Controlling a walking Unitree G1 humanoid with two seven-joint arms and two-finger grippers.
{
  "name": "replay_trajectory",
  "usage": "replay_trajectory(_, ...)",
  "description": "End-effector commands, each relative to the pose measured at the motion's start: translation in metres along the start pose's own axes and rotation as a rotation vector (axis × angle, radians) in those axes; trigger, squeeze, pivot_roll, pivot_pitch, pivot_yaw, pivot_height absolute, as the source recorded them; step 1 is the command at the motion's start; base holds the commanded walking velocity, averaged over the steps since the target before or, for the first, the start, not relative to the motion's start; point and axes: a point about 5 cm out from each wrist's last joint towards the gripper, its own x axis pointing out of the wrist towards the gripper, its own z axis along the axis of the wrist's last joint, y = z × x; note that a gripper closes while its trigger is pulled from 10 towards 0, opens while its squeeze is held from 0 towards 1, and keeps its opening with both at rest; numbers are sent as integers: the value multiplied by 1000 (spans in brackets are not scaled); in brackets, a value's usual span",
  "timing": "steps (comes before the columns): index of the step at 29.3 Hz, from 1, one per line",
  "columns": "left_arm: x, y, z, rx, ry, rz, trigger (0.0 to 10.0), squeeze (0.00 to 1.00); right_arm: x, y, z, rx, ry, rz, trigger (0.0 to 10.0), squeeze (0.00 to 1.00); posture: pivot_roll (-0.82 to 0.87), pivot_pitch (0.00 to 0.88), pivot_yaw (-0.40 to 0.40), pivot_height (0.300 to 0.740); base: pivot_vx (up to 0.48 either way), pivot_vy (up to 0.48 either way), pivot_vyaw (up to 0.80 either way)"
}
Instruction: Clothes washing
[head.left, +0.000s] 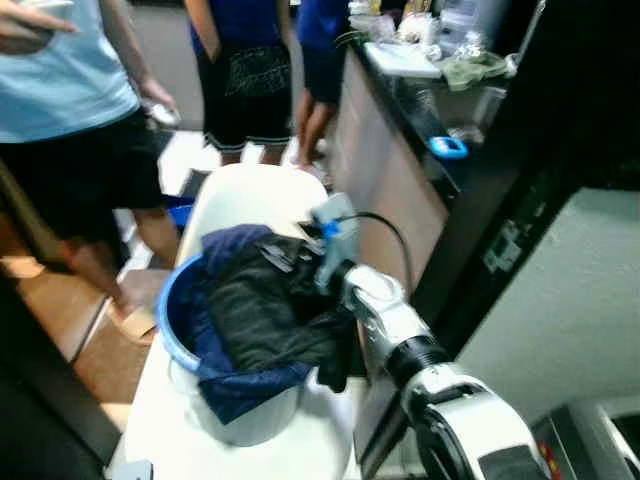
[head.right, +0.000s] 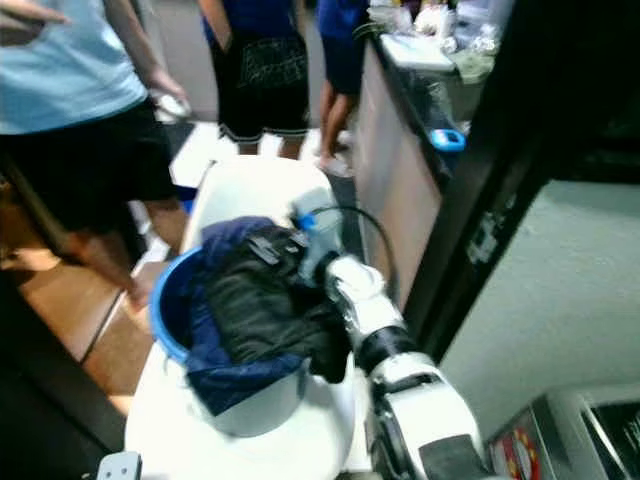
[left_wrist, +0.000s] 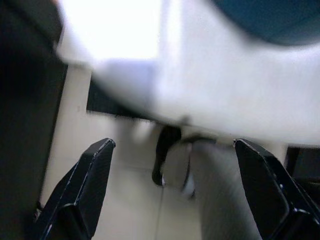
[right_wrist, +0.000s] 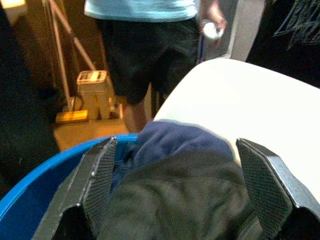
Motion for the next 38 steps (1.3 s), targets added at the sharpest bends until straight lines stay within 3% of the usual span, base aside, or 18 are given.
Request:
replay_trajectory(1,-4,0,-10,-7,35,0,10000,0,-4,-3,-6,-6,25,-5,10000,0,195,0,-87,740,0,0,0)
replay_trajectory(6,-4,-1,-11,-12,34,-4,10000,0,-3,1,-9,-84,80,9,10000,0,199,0,-94,740,0,0,0)
replay_trajectory(9,-5,-2,-13,-13,39,-4,10000,0,-4,6,-22,-211,197,47,10000,0,202,0,-98,740,0,0,0)
replay_trajectory(12,-5,-2,-14,-13,40,-3,10000,0,-5,8,-26,-245,233,75,10000,0,202,0,-98,740,0,0,0)
replay_trajectory(14,-6,-3,-15,-13,44,-4,10000,0,-11,13,-39,-319,340,159,10000,0,202,0,-99,740,0,0,0)
replay_trajectory(17,-7,-3,-18,-12,51,-4,10000,0,-15,14,-47,-369,408,181,10000,0,198,0,-98,740,0,0,0)
replay_trajectory(26,-8,-3,-20,-14,55,-7,10000,0,-15,27,-66,-391,489,141,10000,0,196,0,-97,740,0,0,0)
replay_trajectory(31,-9,-3,-22,-10,59,-11,10000,0,-27,32,-84,-513,602,214,10000,0,197,0,-97,740,0,0,0)
replay_trajectory(38,-10,-2,-24,-8,68,-11,10000,0,-30,34,-85,-602,628,281,10000,0,196,0,-98,740,0,0,0)
